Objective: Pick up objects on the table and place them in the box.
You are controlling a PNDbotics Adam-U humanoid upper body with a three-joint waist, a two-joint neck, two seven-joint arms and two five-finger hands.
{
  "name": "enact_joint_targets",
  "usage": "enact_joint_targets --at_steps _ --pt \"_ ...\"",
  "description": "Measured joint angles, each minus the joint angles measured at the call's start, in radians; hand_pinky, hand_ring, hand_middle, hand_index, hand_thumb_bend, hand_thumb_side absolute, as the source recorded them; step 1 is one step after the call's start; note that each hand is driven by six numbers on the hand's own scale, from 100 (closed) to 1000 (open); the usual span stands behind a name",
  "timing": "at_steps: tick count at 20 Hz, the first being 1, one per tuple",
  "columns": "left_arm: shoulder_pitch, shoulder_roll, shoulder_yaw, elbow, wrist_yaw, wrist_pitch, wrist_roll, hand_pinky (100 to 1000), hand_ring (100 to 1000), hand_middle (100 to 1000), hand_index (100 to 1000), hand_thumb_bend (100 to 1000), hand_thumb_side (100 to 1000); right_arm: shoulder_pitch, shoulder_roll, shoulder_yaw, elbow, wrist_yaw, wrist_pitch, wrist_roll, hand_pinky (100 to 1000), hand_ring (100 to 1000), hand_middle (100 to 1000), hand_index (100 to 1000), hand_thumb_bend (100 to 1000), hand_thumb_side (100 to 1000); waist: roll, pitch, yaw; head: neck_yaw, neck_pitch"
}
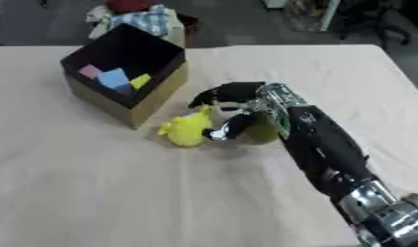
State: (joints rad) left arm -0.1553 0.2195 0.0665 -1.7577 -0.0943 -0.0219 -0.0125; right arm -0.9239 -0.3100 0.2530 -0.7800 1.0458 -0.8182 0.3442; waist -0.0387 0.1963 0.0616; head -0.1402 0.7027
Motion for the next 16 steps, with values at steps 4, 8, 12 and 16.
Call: enact_joint_targets --at_steps 4,8,12,16 --pt "0.0 0.0 0.0 0.0 0.0 0.0 0.0 828 759 707 848 100 662 0.0 0.026 0.004 0.005 0.043 -0.001 -0.001 823 891 871 951 211 730 0.0 0.0 0.001 -0.002 0.0" --pt "0.0 0.0 0.0 0.0 0.0 0.0 0.0 828 758 707 848 100 663 -0.001 0.042 0.007 0.0 0.061 -0.013 -0.013 784 807 678 803 135 496 0.0 0.0 0.003 -0.003 0.0" --pt "0.0 0.0 0.0 0.0 0.0 0.0 0.0 828 758 707 848 100 664 0.001 0.05 0.014 -0.025 0.044 -0.037 -0.037 722 705 479 598 100 212 0.0 0.0 0.003 -0.003 0.0" --pt "0.0 0.0 0.0 0.0 0.0 0.0 0.0 828 758 707 848 100 664 0.001 0.051 0.019 -0.066 0.002 -0.065 -0.068 658 602 350 455 100 100 0.0 0.0 0.004 -0.004 0.0"
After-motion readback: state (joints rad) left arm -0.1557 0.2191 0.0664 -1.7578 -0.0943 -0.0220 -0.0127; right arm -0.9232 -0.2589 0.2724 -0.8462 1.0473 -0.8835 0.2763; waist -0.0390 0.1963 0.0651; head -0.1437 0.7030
